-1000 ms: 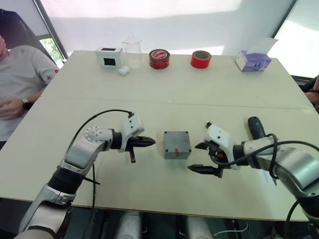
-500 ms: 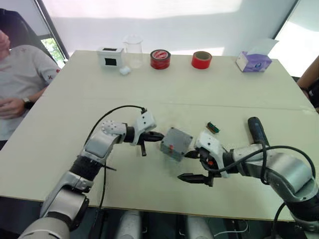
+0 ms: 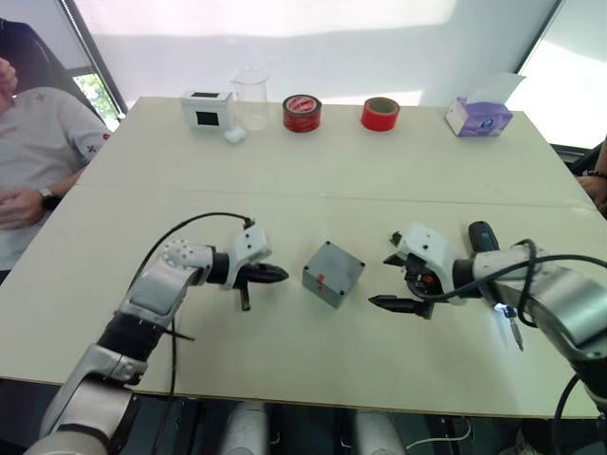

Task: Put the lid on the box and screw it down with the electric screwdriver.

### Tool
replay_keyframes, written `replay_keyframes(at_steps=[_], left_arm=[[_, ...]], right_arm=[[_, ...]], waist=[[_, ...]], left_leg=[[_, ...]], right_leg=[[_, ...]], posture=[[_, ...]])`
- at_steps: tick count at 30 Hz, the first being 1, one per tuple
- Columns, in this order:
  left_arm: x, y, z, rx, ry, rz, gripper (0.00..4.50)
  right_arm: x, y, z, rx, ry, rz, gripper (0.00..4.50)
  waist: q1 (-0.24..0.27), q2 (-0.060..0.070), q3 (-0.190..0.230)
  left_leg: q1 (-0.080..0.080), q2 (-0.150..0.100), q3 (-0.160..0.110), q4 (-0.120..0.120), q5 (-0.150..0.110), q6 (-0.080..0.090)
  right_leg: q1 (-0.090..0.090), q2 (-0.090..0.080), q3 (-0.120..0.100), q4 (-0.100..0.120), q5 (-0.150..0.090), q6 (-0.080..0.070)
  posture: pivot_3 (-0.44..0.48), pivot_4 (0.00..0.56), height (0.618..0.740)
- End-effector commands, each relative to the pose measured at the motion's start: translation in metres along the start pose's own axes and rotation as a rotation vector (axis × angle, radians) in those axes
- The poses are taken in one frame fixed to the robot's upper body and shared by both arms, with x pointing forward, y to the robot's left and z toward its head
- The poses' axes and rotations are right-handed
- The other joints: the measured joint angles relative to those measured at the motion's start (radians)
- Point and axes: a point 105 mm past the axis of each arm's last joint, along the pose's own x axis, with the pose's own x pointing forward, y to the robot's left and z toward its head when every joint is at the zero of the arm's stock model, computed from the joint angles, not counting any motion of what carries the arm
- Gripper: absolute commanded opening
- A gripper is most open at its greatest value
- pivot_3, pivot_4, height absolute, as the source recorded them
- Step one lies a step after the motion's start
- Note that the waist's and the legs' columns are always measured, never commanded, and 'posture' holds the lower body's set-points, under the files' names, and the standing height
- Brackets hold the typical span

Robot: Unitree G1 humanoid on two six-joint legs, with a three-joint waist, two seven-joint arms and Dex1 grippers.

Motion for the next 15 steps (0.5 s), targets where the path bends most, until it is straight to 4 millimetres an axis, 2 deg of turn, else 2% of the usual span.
replay_keyframes(at_steps=[1, 7, 15], left_arm=[[0.005, -0.01, 0.017, 0.027, -0.043, -0.022, 0.0], [0.017, -0.003, 0.026, 0.045, -0.075, 0.023, 0.0], [0.019, 0.011, 0.028, 0.059, -0.077, 0.075, 0.0]], right_arm=[[0.007, -0.002, 0.008, -0.086, -0.024, 0.018, 4.49], [0.015, 0.011, 0.012, -0.12, -0.044, 0.113, 4.49], [0.009, 0.041, 0.012, -0.074, -0.051, 0.205, 4.49]], waist=[[0.003, 0.0, 0.0], [0.002, 0.0, 0.0], [0.001, 0.0, 0.0]], left_leg=[[0.0, 0.0, 0.0, 0.0, 0.0, 0.0], [0.0, 0.0, 0.0, 0.001, 0.0, 0.0], [0.0, 0.0, 0.0, 0.001, 0.0, -0.001]], right_leg=[[0.0, 0.0, 0.0, 0.0, 0.0, 0.0], [0.001, 0.0, 0.0, 0.0, 0.0, 0.0], [0.001, 0.0, 0.0, 0.001, 0.0, 0.0]], posture=[[0.0, 0.15, 0.715], [0.0, 0.15, 0.715], [0.0, 0.15, 0.715]])
